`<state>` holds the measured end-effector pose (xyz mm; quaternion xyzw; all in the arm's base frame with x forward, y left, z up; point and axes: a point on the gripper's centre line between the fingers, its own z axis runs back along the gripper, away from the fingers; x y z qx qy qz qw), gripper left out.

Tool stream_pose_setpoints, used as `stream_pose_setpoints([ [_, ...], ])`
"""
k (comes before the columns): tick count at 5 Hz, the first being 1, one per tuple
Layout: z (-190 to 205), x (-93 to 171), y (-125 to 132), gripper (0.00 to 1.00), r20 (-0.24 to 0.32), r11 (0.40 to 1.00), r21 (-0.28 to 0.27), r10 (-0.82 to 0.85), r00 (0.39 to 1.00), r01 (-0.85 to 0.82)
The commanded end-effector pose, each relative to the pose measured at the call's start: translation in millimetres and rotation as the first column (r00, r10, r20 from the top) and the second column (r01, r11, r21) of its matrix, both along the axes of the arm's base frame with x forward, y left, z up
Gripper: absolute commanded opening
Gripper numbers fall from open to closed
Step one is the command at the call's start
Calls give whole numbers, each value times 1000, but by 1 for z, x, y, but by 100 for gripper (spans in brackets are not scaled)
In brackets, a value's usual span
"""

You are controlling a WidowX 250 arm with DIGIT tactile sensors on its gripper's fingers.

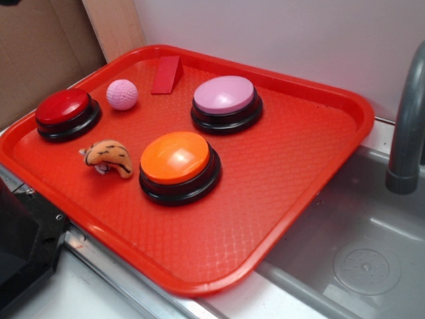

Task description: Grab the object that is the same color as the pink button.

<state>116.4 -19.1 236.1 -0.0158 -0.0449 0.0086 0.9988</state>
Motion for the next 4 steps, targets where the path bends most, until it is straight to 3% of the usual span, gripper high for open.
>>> stream_pose_setpoints([
  [1, 0, 0, 0, 100, 0, 1000, 0, 0, 1000, 0],
  [4, -42, 44, 60, 100, 81, 999, 13, -41, 996, 40],
])
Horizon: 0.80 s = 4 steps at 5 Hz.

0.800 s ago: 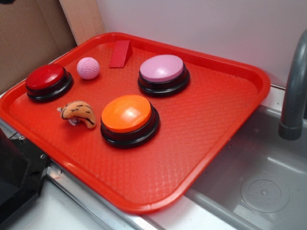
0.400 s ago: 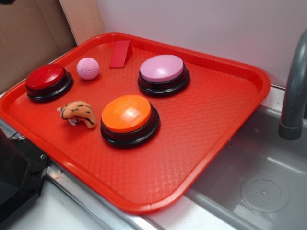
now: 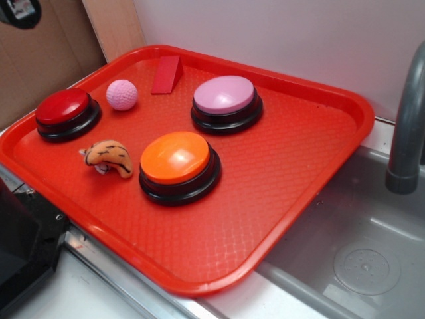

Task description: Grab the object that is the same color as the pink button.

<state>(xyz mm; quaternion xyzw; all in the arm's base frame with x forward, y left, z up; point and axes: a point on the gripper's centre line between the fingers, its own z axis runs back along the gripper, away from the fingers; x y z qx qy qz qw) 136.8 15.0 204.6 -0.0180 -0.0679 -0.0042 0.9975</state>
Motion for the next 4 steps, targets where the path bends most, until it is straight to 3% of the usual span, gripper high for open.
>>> stream_pose_setpoints([
  [1, -31, 53, 55, 100, 38, 998, 39, -57, 998, 55],
  [2, -51, 77, 73, 100, 22, 991, 92, -99, 995, 97],
  [4, -102, 103, 90, 100, 32, 990, 97, -104, 994, 100],
])
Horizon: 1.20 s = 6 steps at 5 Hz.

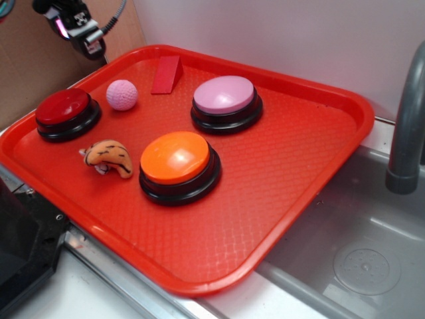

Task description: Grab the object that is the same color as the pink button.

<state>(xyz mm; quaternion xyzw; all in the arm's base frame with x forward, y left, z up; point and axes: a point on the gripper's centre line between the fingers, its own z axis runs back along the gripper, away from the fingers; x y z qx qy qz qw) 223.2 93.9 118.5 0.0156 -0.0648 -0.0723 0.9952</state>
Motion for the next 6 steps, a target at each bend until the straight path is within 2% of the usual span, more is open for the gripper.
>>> stream_pose_setpoints([
  [1, -42, 21, 10, 100, 54, 999, 24, 45, 998, -46],
  [2, -62, 26, 8, 100, 35, 1000, -29, 3, 999, -2],
  [4, -85, 28, 6, 100, -6, 1000, -21, -18, 1000, 18],
  [5, -82, 30, 8, 0, -17, 1000, 15, -19, 1000, 19],
  [6, -67, 29, 3, 0, -2, 1000, -13, 0, 1000, 0],
])
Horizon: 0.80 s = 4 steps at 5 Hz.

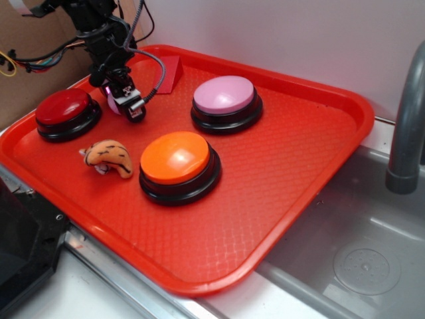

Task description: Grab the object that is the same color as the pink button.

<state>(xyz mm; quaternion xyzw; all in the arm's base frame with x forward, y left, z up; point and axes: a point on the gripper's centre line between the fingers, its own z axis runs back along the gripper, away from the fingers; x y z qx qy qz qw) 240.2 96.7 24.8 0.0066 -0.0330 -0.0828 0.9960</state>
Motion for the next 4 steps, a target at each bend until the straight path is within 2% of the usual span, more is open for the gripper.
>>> stream_pose_setpoints([
  [1, 50, 12, -4, 0, 74, 996, -5, 92, 993, -92],
  [2, 100, 9, -16, 0, 62, 960, -123, 260, 964, -252],
  [3, 151, 6, -37, 0, 52, 936, -212, 298, 953, -281],
  [4, 175, 6, -59, 0, 44, 917, -199, 362, 931, -347],
])
